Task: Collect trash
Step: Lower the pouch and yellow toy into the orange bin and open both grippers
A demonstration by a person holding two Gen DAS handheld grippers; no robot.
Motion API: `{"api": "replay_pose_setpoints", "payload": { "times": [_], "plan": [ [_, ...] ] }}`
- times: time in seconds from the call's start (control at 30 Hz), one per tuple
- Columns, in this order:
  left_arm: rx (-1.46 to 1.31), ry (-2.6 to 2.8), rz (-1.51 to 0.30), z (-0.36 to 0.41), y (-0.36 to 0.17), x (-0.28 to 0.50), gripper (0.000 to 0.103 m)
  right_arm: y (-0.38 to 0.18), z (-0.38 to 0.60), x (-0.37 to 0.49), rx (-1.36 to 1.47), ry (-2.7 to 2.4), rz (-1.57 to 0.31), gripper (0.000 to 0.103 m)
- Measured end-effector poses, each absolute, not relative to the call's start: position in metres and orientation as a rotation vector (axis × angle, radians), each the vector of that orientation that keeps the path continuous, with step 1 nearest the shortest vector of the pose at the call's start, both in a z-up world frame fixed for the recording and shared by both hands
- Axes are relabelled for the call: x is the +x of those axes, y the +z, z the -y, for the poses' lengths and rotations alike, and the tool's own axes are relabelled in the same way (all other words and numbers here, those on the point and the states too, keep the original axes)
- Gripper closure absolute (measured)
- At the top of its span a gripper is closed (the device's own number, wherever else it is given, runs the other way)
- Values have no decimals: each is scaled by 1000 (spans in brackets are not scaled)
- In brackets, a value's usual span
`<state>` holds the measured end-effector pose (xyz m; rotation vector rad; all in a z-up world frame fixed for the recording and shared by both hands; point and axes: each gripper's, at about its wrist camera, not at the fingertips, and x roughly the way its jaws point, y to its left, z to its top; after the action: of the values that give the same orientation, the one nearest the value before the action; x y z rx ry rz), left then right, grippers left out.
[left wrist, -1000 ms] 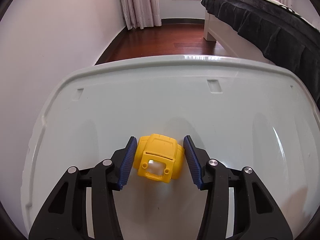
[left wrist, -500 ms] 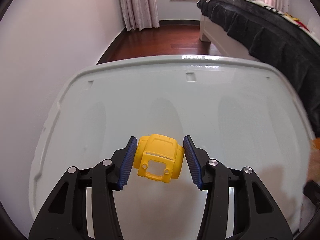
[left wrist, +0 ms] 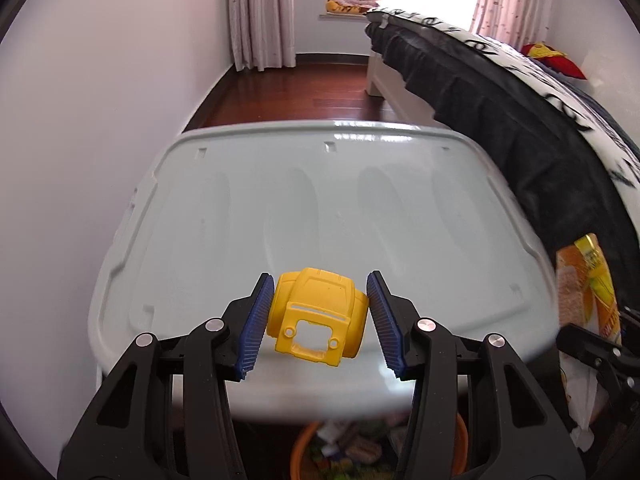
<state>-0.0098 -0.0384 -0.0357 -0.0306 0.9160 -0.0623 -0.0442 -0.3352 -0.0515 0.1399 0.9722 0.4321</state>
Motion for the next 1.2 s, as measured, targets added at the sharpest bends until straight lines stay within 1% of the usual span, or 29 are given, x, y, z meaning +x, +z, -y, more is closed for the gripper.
{"api": "replay_pose_setpoints", "payload": {
  "times": [0.2,0.4,0.47,0.67,0.83,0.97,1.2],
  "plan": [
    [-13,-116,-944,49,-41,-71,55,-50,323,-91,63,467,-976,67],
    [22,-119,-970,47,-60,-114,55,-75,315,-121,25,504,-1060,67],
    [7,-123,-1013,45,-74,-122,55,-82,317,-121,43,509,-1086,67],
    [-27,-156,-1159,50,-121,-123,55,-101,306,-114,23,556,-1171,67],
    [-11,-161,-1192,53,-134,-119,55,-113,301,-107,0,590,-1212,67],
    [-18,-150,-1237,48,-146,-114,55,-124,293,-107,-106,622,-1237,67],
    [-15,-153,-1276,48,-157,-112,55,-149,286,-108,-60,642,-1306,67]
  ]
}}
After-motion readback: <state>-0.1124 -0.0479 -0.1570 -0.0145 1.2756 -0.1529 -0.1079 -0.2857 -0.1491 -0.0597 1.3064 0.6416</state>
